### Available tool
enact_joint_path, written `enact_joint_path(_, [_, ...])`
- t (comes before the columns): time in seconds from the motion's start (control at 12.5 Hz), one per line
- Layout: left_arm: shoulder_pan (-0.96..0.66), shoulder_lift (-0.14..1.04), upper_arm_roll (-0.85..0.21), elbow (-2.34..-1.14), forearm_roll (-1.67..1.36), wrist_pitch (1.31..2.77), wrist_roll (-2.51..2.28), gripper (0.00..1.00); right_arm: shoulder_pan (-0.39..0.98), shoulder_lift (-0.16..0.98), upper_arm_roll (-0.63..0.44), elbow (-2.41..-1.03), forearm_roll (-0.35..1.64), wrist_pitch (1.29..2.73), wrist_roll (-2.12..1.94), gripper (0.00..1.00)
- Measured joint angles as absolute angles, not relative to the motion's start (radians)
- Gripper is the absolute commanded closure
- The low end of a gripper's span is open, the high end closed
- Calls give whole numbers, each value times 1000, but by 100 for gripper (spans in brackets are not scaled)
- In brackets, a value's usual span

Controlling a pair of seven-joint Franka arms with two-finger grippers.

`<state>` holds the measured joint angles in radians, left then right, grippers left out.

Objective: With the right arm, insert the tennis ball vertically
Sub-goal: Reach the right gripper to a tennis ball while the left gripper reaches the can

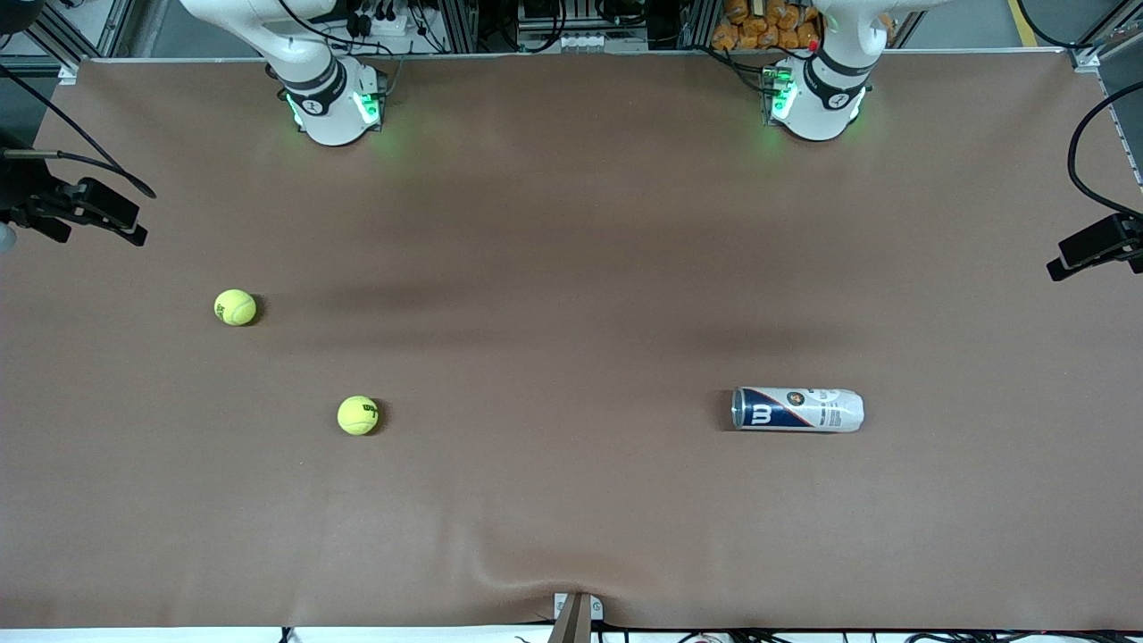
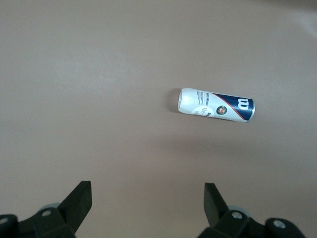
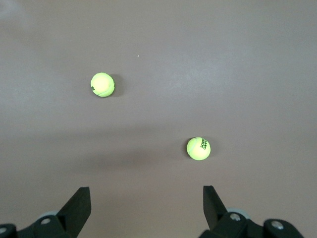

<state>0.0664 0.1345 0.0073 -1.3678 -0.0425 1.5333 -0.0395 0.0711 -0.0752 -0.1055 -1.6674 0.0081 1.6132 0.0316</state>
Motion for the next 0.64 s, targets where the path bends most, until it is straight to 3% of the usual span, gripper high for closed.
enact_joint_path(0.64, [66, 147, 2, -1369, -48, 1548, -31, 0, 76, -75, -99, -1668, 9, 1613, 32, 0])
